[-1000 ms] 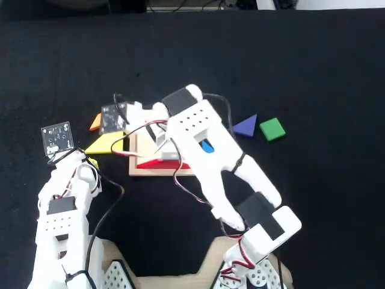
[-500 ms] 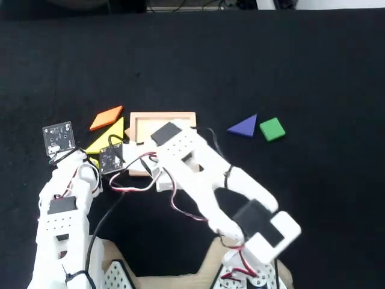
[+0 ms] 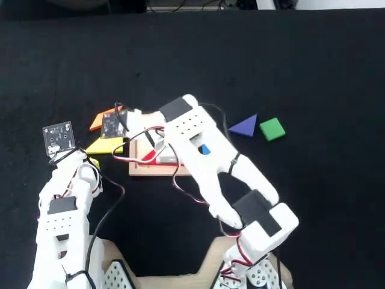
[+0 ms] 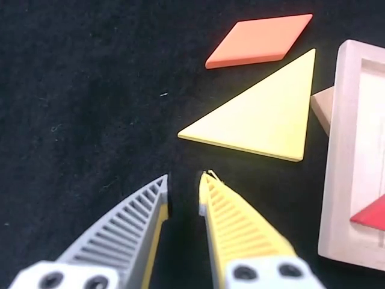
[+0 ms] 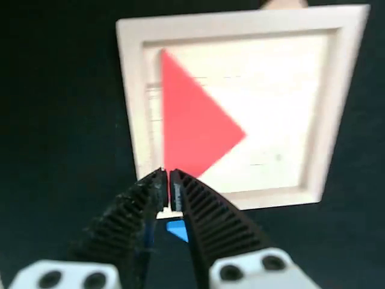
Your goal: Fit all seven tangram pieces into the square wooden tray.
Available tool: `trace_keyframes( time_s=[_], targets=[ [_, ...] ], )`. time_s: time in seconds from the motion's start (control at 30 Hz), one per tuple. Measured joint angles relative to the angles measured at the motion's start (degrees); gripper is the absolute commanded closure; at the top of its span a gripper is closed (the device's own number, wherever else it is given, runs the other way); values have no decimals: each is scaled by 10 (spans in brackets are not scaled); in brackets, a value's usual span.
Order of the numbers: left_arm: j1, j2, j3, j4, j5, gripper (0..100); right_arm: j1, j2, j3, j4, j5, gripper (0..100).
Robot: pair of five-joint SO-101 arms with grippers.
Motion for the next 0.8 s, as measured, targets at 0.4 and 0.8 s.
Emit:
trace_keyframes(
  time_s=[0.4,0.8],
  targets=[
    [0,0,0,0,0,902,52,136,-4,-210,-72,988],
    [0,0,0,0,0,902,54,149,-32,-119,-73,988]
  ],
)
